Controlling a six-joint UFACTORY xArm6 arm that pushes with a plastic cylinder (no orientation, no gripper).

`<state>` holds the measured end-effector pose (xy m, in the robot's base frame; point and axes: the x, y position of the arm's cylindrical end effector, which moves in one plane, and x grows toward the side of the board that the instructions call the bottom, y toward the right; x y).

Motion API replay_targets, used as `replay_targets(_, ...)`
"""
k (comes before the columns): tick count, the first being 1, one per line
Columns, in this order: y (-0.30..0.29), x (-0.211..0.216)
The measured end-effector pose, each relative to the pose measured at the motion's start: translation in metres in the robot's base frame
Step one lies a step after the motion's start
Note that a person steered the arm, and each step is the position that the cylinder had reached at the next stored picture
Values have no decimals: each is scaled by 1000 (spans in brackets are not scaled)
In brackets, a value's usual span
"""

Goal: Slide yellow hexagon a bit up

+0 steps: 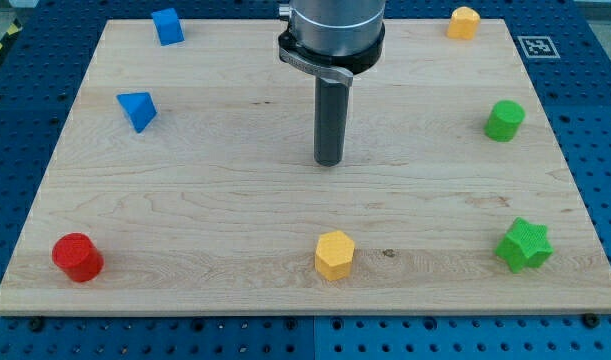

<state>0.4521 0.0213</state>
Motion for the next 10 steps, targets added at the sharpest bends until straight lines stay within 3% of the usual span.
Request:
replay_targets(2, 0, -4)
replay_targets(3, -27, 2)
replay_targets(5, -112, 84)
replay_targets(6, -89, 139)
replay_targets(7, -62, 159)
replay_targets(10, -23, 159)
